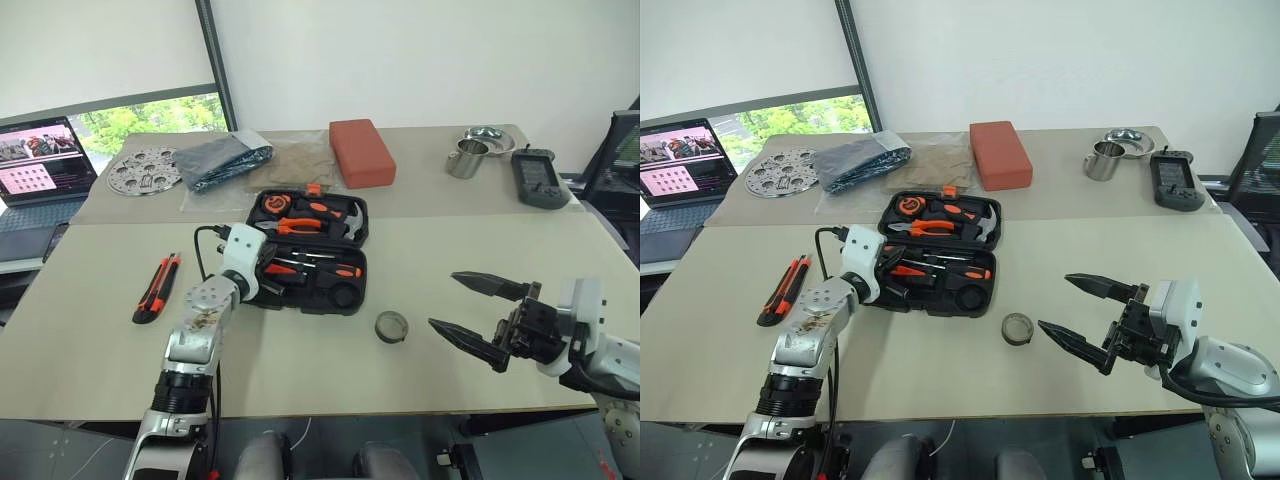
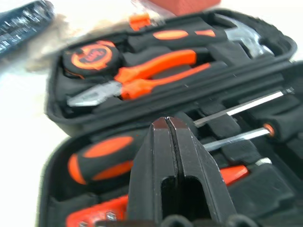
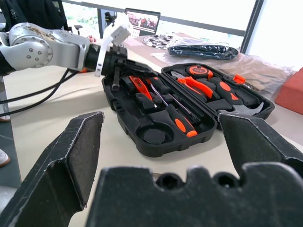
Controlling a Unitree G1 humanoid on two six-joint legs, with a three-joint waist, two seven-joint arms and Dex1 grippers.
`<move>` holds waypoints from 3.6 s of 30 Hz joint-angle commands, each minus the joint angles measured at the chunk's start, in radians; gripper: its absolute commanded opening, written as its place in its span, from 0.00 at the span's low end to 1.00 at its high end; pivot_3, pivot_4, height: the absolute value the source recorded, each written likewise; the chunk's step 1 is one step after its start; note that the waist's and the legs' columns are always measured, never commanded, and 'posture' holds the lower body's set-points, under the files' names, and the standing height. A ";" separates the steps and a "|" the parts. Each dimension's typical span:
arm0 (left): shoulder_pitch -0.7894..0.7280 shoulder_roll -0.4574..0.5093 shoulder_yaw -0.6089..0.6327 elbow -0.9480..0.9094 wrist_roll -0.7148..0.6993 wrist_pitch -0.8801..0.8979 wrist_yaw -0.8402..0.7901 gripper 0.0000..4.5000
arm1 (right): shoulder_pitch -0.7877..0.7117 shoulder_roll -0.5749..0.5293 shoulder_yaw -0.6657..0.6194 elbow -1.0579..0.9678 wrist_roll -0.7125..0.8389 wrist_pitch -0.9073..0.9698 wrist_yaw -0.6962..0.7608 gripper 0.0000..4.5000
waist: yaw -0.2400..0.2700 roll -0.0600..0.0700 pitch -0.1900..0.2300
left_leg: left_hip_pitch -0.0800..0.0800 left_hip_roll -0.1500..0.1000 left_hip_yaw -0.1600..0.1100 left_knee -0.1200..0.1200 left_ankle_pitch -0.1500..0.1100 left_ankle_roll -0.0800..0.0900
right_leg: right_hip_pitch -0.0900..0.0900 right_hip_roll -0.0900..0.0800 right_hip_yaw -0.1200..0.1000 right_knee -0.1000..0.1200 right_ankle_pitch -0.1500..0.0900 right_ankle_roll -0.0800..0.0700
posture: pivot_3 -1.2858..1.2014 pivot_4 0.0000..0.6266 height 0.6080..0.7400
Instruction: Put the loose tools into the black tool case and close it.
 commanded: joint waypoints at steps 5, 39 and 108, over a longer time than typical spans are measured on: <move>-0.020 -0.022 0.031 0.065 -0.018 0.109 0.085 0.01 | 0.012 -0.002 -0.033 -0.020 0.003 -0.040 0.006 1.00 | -0.001 -0.001 0.001 | 0.000 0.000 0.000 0.000 0.000 0.000 | 0.000 0.000 0.000 0.000 0.000 0.000 | 0.52 0.24 1.00; 0.288 0.292 0.466 -0.152 -0.166 0.071 0.074 0.98 | -0.272 -0.006 0.111 0.058 0.151 0.062 0.082 1.00 | -0.006 -0.003 0.002 | 0.003 0.000 0.001 -0.009 0.000 0.000 | 0.000 -0.006 0.001 -0.006 0.000 0.000 | 0.52 0.24 1.00; -0.701 0.357 -0.382 1.173 0.050 -1.101 -1.227 0.40 | -0.014 0.042 0.009 -0.037 0.095 -0.068 0.019 1.00 | -0.003 -0.004 0.003 | -0.009 0.001 0.006 -0.012 0.001 -0.001 | -0.011 0.000 -0.003 -0.010 0.000 0.000 | 0.52 0.24 1.00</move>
